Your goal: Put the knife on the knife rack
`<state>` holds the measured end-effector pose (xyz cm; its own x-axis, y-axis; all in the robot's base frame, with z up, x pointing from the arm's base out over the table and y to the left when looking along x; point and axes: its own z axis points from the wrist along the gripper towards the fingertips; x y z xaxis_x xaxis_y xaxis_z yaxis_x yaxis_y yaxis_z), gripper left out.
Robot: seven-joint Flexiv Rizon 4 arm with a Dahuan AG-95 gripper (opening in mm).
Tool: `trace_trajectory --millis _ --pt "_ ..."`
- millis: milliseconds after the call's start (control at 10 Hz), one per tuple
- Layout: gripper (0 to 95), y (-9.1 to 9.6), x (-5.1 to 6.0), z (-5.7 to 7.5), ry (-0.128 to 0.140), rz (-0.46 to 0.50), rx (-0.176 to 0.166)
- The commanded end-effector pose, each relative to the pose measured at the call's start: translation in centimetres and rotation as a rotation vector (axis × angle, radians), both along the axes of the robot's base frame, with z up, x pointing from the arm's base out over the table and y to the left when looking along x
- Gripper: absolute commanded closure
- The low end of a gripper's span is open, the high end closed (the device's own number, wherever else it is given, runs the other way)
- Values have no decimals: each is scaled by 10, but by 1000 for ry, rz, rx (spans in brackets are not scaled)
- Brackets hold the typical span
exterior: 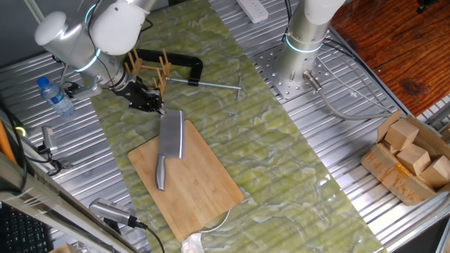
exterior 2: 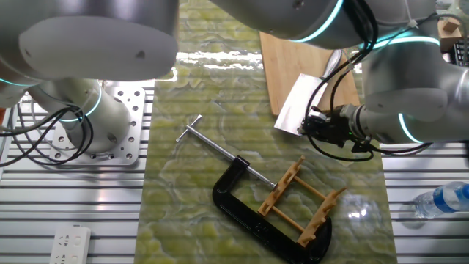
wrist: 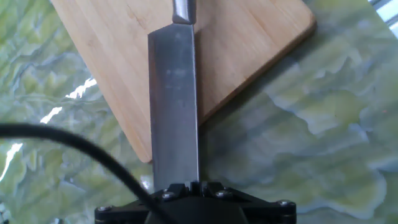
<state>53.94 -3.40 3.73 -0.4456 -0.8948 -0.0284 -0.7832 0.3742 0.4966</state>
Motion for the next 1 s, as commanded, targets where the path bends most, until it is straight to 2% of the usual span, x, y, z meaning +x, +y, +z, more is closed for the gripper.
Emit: trace_trajectory --millis 100,500,600,1000 --pt "950 -1 -1 -1 10 -4 -3" --pt "950 -1 -1 -1 27 -19 -13" --pt "760 -1 -1 -1 28 -19 -16" --pt "760 -1 -1 -1 23 -25 -30"
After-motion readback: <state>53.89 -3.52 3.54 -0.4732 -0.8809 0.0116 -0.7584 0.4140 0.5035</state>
